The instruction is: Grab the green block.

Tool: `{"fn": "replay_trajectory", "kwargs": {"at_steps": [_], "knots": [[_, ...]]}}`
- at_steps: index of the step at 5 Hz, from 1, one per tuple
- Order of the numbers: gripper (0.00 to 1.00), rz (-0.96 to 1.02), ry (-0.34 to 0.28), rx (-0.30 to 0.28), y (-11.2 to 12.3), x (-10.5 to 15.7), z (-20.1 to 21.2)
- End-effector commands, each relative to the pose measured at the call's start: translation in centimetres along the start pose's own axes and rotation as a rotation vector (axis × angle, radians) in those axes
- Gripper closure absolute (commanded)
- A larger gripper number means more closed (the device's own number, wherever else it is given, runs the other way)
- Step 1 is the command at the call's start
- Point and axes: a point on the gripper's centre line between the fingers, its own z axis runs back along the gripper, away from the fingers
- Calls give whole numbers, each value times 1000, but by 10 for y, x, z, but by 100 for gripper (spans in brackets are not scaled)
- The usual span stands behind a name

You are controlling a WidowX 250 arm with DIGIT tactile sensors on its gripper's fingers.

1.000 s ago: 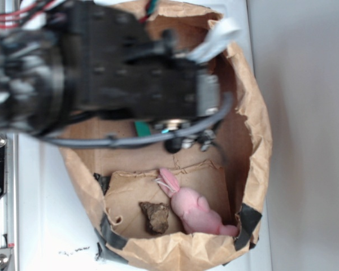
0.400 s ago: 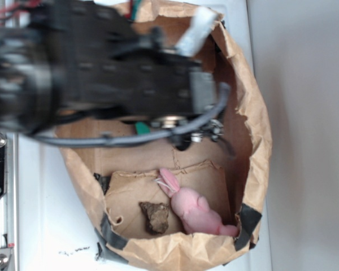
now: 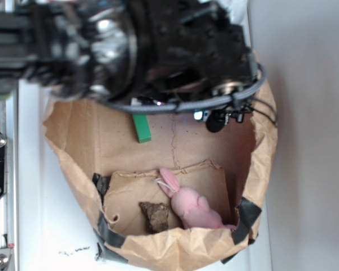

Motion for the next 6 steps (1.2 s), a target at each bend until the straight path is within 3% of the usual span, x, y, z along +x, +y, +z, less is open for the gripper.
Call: {"fn": "replay_trajectory", "kwargs": {"at_steps": [1, 4, 6], "knots": [[0, 78, -42, 8, 6, 15, 4], [0, 23, -10, 5, 27, 32, 31], [0, 24, -6, 25, 32, 31, 19]]}}
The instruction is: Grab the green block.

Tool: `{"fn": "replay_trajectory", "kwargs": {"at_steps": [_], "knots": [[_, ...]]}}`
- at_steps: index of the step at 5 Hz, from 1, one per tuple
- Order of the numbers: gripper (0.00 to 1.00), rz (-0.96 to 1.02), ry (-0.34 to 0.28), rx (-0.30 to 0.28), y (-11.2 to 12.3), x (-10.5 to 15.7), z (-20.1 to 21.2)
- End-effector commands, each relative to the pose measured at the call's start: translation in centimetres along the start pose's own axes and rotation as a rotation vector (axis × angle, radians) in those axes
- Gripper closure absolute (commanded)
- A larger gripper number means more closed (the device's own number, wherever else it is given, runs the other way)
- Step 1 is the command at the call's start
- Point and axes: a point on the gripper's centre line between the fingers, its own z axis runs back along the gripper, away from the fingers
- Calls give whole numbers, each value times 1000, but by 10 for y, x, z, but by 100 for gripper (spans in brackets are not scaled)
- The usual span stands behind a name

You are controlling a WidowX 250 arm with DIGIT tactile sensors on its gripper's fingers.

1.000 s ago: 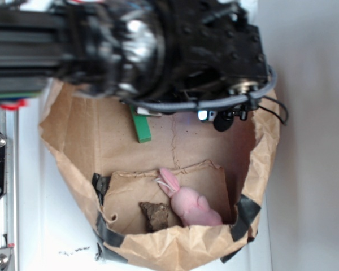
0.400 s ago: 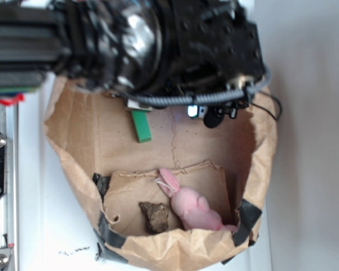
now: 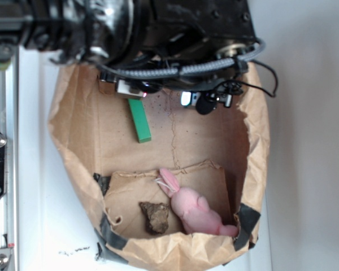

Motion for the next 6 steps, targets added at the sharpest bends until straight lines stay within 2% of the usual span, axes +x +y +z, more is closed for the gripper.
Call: {"fn": "replay_trajectory", "kwargs": {"at_steps": [1, 3, 4, 5, 6], "knots": [[0, 24, -3, -79, 17, 12, -6], [0, -1, -20, -71, 17, -6, -43], [0, -14, -68, -63, 11, -17, -60], [0, -16, -116, -40, 31, -35, -68], [100, -82, -116, -63, 37, -39, -64]]}}
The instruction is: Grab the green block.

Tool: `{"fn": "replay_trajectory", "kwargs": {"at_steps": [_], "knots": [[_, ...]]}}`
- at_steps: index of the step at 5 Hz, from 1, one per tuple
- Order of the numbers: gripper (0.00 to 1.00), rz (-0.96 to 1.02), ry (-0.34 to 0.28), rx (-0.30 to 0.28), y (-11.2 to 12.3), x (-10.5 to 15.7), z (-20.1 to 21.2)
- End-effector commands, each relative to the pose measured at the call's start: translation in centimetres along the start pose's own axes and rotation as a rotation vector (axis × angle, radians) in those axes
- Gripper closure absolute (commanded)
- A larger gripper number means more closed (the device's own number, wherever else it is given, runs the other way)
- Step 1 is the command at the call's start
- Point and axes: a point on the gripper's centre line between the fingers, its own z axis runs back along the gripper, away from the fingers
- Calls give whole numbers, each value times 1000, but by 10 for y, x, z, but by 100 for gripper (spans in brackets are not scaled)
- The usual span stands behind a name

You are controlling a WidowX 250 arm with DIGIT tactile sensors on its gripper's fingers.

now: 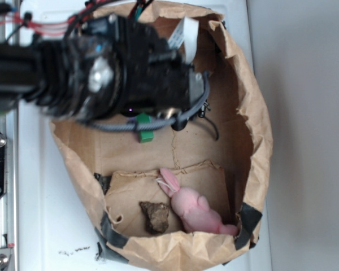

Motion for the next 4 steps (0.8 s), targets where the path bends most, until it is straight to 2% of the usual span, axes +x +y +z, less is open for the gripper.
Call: {"fn": "replay_trajectory", "kwargs": {"at_steps": [1, 2, 3, 4], "knots": [[100, -186, -10, -63, -7, 17, 7], [100, -321, -9, -158, -27, 30, 18], [100, -456, -37, -256, -47, 45, 36], [100, -650, -61, -316, -69, 62, 61]]}}
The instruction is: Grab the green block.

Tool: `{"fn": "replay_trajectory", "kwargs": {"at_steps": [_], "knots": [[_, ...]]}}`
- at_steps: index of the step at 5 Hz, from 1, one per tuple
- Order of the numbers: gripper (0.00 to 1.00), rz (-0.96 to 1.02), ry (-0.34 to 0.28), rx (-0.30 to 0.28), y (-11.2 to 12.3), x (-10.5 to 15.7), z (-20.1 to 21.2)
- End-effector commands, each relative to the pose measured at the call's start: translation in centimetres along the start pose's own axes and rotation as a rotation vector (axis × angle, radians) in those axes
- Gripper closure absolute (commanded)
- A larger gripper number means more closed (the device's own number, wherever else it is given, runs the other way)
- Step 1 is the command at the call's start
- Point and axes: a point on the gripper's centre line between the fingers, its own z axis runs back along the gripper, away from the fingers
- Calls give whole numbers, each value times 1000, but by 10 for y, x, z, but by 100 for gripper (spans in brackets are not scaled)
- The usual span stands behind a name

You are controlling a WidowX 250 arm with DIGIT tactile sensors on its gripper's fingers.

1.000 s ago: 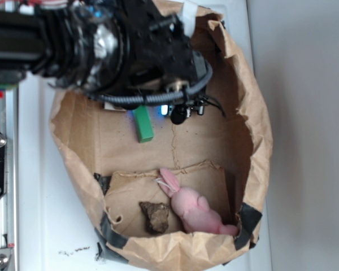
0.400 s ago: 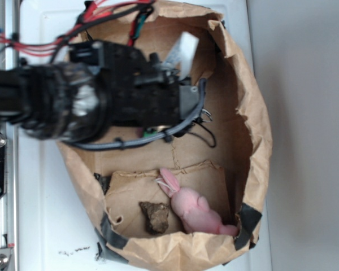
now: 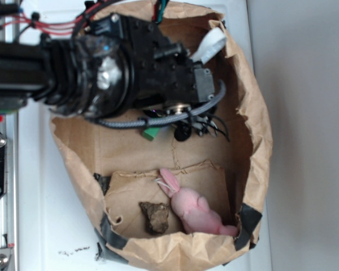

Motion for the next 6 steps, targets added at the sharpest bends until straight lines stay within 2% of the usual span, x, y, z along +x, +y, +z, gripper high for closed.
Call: {"fn": "replay_trajectory", "kwargs": {"at_steps": [1, 2, 3, 4, 5, 6], "knots": [[100, -399, -154, -57, -17, 49, 65], [100, -591, -142, -52, -14, 34, 90], [100, -734, -163, -101, 4, 12, 118], [100, -815, -111, -106, 14, 1, 137], [100, -894, -44, -138, 19, -10, 157], [100, -900, -26, -112, 5, -14, 172]]}}
